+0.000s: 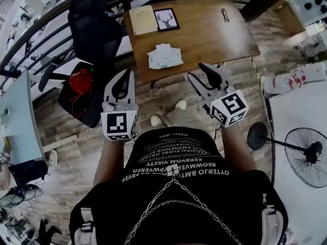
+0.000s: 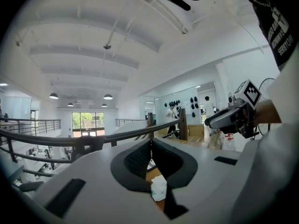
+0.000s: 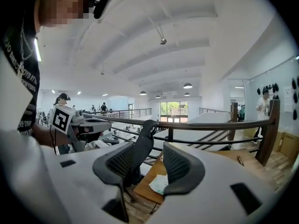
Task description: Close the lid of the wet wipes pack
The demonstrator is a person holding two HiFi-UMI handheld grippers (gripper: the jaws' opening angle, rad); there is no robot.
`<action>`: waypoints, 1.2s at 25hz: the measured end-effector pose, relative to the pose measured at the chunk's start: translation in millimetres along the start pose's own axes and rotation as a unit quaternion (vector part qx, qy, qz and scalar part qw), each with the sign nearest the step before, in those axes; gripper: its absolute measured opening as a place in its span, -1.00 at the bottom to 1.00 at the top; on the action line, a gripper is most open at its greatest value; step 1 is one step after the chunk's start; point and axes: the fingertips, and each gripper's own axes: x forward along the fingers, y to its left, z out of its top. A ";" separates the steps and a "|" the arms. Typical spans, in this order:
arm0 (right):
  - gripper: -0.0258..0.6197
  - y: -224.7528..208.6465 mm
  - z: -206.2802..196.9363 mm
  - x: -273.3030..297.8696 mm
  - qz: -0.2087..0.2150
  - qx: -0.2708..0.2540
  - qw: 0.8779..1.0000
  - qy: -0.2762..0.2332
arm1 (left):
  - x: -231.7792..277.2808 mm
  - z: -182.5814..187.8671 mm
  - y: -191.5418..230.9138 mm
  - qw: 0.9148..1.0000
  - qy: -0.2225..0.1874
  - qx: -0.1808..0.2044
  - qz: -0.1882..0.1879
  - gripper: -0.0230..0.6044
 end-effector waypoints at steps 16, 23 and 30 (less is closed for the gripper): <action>-0.33 -37.3 -14.6 38.2 0.027 0.026 0.999 0.008 | 39.0 -7.8 6.0 1.000 0.019 -0.005 0.011 -0.83; -0.33 -60.5 -26.5 73.5 0.052 0.031 0.998 0.030 | 66.7 -22.7 7.9 0.999 0.043 -0.012 0.015 -0.83; -0.33 -84.8 -42.7 107.4 0.074 0.039 0.995 0.055 | 98.5 -42.5 5.0 0.997 0.065 -0.024 0.017 -0.83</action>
